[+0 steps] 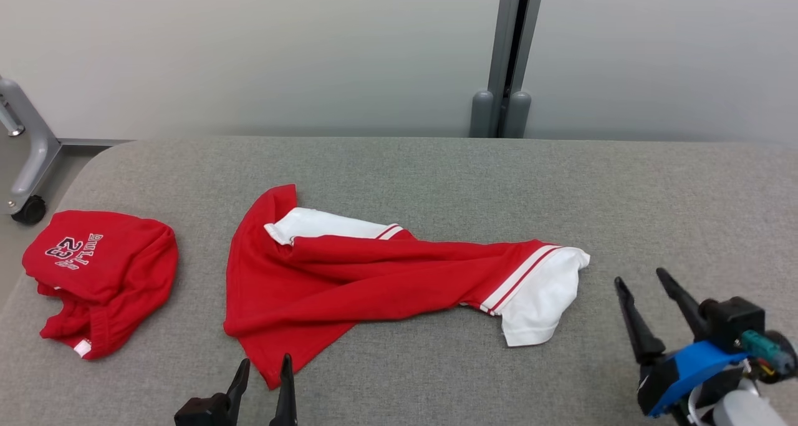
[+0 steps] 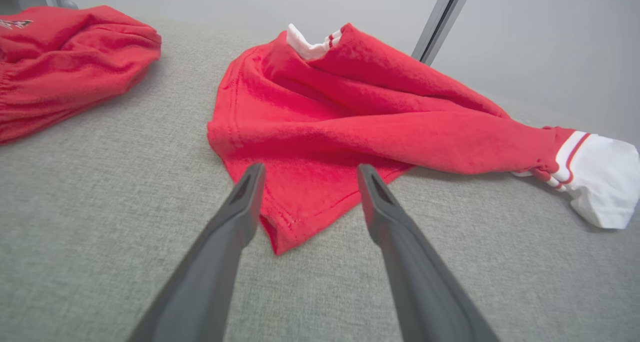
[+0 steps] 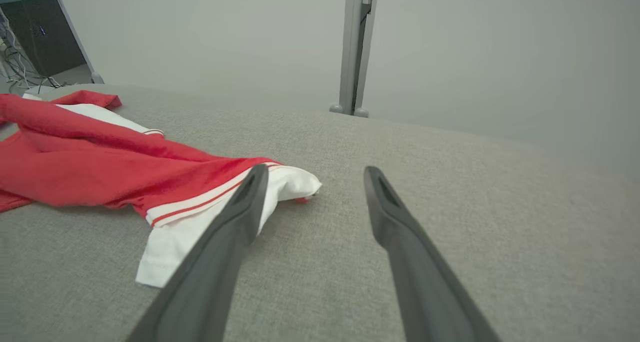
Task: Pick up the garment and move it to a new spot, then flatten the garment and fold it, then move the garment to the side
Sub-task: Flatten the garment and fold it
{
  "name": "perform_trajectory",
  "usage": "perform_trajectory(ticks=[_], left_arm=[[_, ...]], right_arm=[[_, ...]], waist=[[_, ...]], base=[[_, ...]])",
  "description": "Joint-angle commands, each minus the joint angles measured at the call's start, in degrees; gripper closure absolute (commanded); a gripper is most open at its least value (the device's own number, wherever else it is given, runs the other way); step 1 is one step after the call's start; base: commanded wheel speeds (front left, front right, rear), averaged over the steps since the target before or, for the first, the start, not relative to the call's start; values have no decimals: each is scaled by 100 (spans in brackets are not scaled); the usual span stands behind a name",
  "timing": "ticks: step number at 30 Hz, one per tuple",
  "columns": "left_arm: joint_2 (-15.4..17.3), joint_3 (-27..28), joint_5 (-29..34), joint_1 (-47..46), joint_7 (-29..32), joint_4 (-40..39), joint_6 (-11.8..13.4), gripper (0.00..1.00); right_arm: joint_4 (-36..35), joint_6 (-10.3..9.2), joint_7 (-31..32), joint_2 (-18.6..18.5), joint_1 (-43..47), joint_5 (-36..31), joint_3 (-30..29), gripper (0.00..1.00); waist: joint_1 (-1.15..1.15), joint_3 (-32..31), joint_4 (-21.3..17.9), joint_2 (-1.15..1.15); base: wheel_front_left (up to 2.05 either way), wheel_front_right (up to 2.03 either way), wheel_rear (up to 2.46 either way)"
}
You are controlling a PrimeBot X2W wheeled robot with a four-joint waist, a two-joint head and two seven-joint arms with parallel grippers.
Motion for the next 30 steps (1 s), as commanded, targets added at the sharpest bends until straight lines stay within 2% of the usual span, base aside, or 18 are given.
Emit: perform_trajectory(ticks=[1,8,13,20,21,22,23,30], left_arm=[[2,20,12,-106,-15,-12,14,0],[2,-61,45,-183,-15,-23,-26,0],[1,-137,61,-249,-15,-10,-29,0],[1,-172,74,-311,-15,-14,-45,0],[0,-174,71,-321,-15,-22,-41,0],[1,-171,71,-326,-15,-29,-40,0],[1,-166,76,-329,-15,-32,-41,0],[2,-133,99,-319,-15,-78,-30,0]], right_arm=[[-29,0,-21,140,177,-118,-74,0],[406,0,-21,631,198,-416,-116,0],[715,0,-20,806,-50,-416,-60,0],[1123,0,-21,1005,-267,-482,-379,0],[1145,0,-21,1048,-288,-488,-414,21],[1163,0,-20,1080,-312,-476,-444,58],[1168,0,-21,1098,-336,-475,-480,100],[867,0,-20,1102,-371,-537,-951,100]], waist=[[0,-7,-21,0],[0,162,83,0],[0,339,284,0],[0,516,545,0],[0,533,565,0],[0,548,579,0],[0,561,587,0],[0,530,479,0]], base=[[0,0,0],[0,0,0],[0,0,0],[0,0,0],[0,0,0],[0,0,0],[0,0,0],[0,0,0]])
